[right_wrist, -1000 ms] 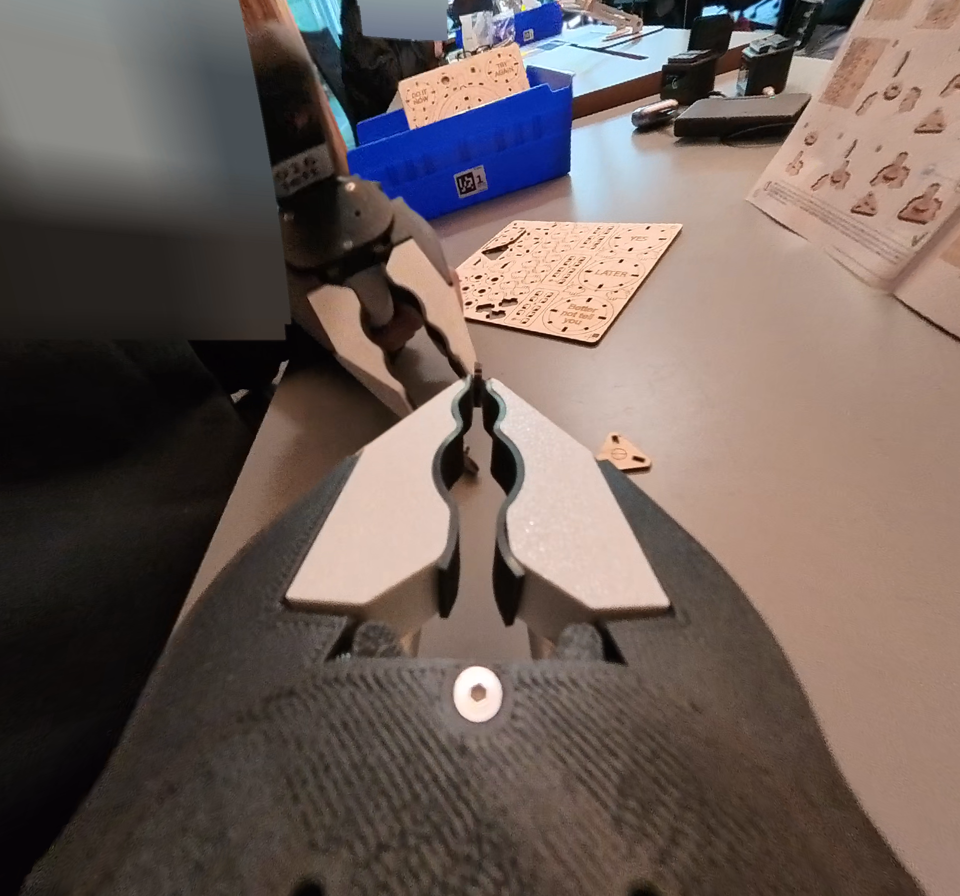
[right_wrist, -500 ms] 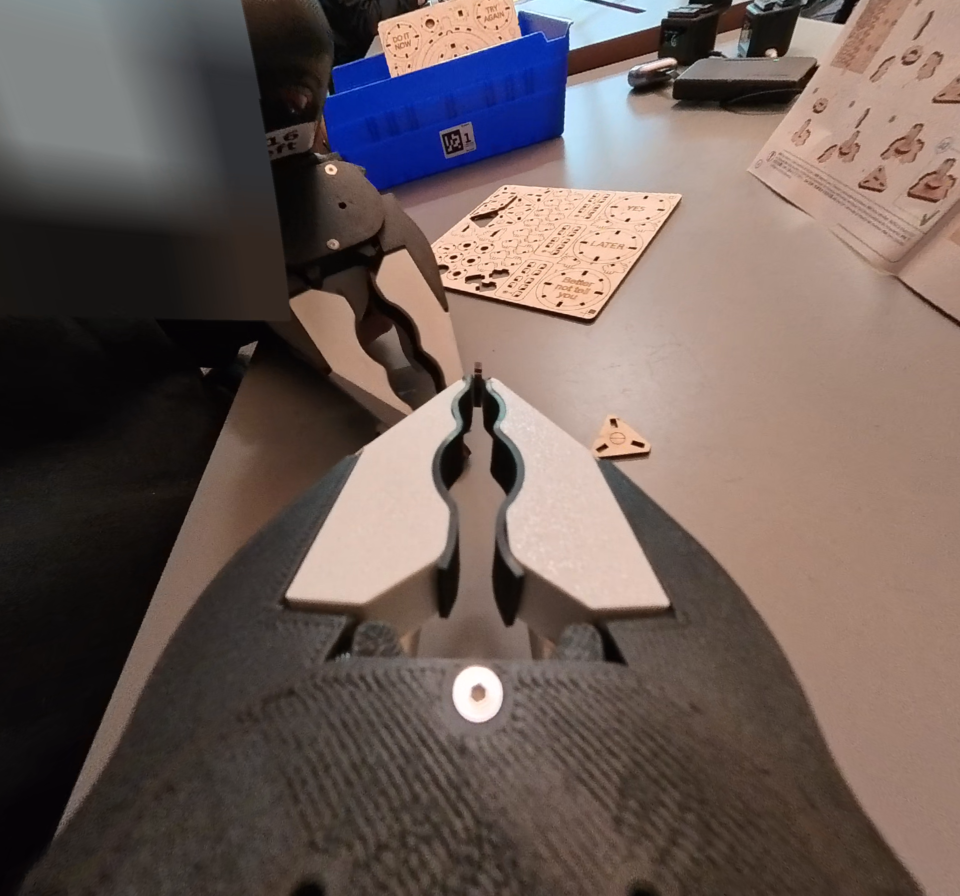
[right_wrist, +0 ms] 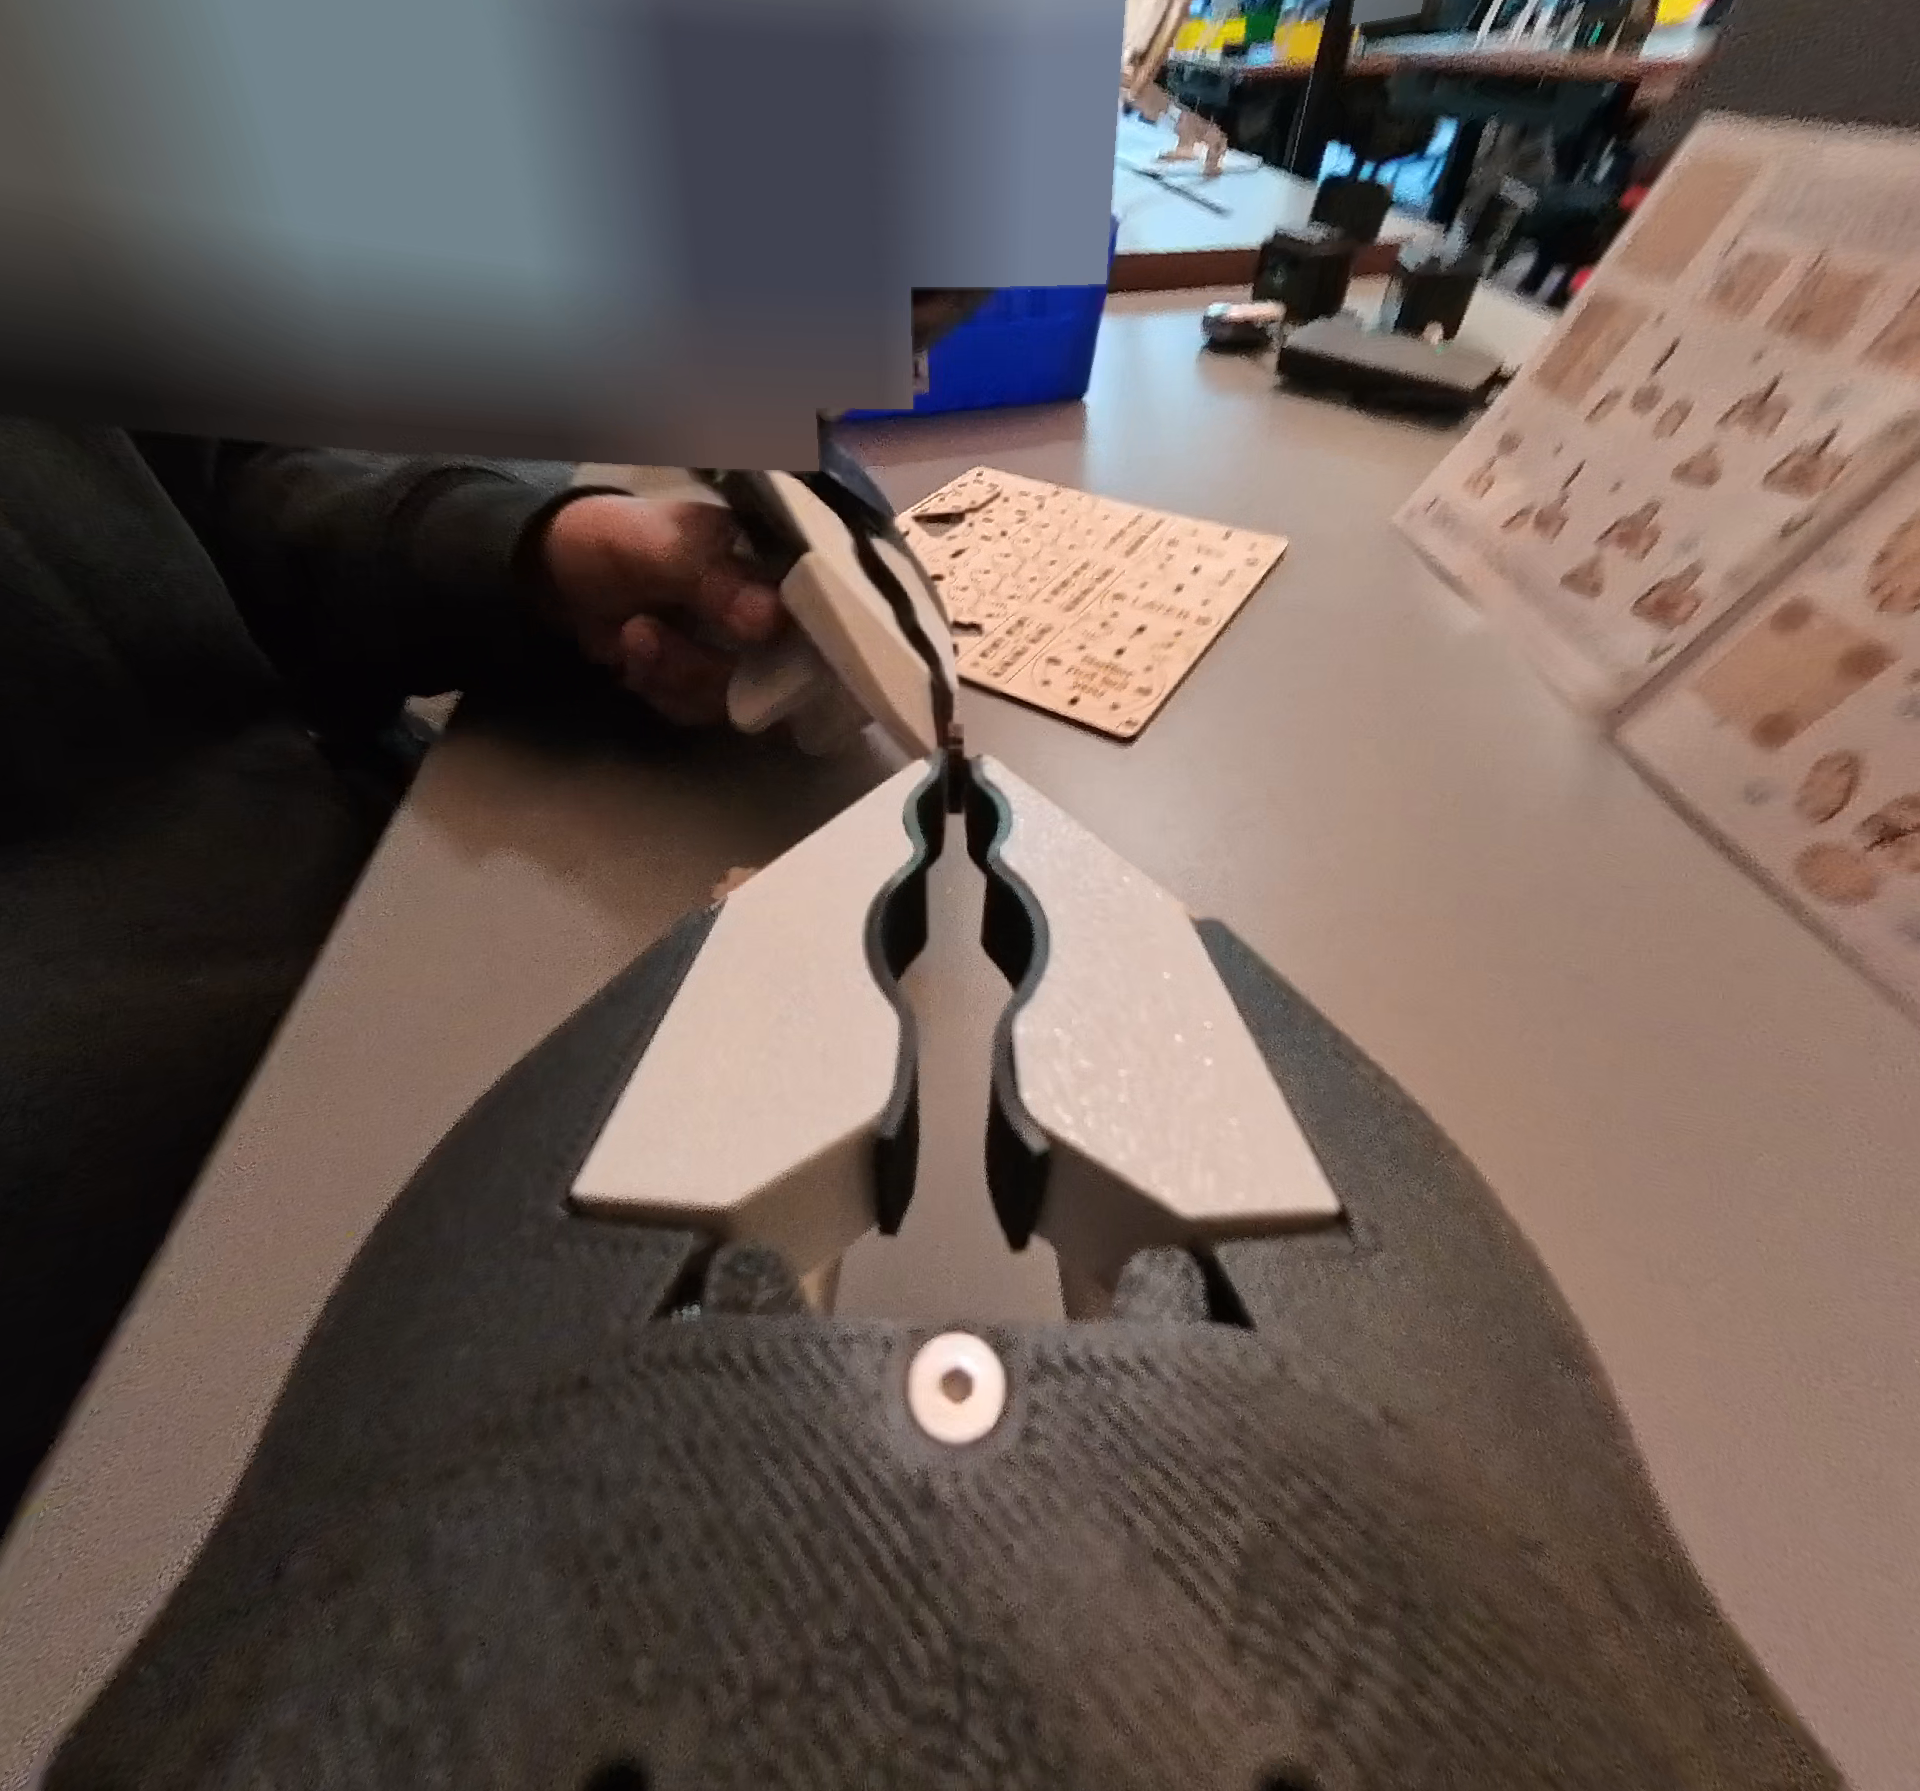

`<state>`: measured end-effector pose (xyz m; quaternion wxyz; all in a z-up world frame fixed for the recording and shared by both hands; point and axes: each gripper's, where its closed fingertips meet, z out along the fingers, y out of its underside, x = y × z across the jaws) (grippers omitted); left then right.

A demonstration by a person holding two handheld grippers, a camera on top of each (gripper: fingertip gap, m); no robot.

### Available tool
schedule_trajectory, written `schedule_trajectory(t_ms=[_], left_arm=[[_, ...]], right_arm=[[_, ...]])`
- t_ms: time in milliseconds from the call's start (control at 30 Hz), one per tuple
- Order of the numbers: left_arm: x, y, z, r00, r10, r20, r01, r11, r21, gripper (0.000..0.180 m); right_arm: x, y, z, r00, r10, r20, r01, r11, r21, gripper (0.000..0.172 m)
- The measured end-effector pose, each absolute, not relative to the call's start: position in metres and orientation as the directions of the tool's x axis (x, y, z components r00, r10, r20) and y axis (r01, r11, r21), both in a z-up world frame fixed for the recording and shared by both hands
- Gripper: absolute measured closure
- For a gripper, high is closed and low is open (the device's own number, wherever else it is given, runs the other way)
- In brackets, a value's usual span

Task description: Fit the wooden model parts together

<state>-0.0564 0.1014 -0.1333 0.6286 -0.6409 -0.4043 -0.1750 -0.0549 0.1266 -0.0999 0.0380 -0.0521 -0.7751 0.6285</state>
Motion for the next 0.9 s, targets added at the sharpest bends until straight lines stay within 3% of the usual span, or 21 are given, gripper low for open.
schedule_trajectory(t_ms=[100, 233, 500, 900], left_arm=[[-0.055, 0.098, -0.119, 0.474, 0.063, 0.878, 0.852, 0.219, -0.475, 0.18], [-0.047, 0.103, -0.115, 0.441, -0.013, 0.897, 0.882, 0.188, -0.431, 0.18], [-0.035, 0.108, -0.108, 0.368, -0.146, 0.918, 0.927, 0.139, -0.349, 0.18], [-0.026, 0.107, -0.101, 0.42, -0.188, 0.888, 0.907, 0.123, -0.403, 0.18]], right_arm=[[-0.047, 0.125, -0.094, -0.961, 0.127, 0.247, -0.213, 0.234, -0.949, 0.172], [-0.033, 0.117, -0.102, -0.881, 0.075, 0.468, -0.431, 0.286, -0.856, 0.172], [-0.027, 0.114, -0.105, -0.803, 0.052, 0.593, -0.557, 0.285, -0.78, 0.171], [-0.017, 0.111, -0.103, -0.849, 0.022, 0.528, -0.508, 0.244, -0.826, 0.171]])
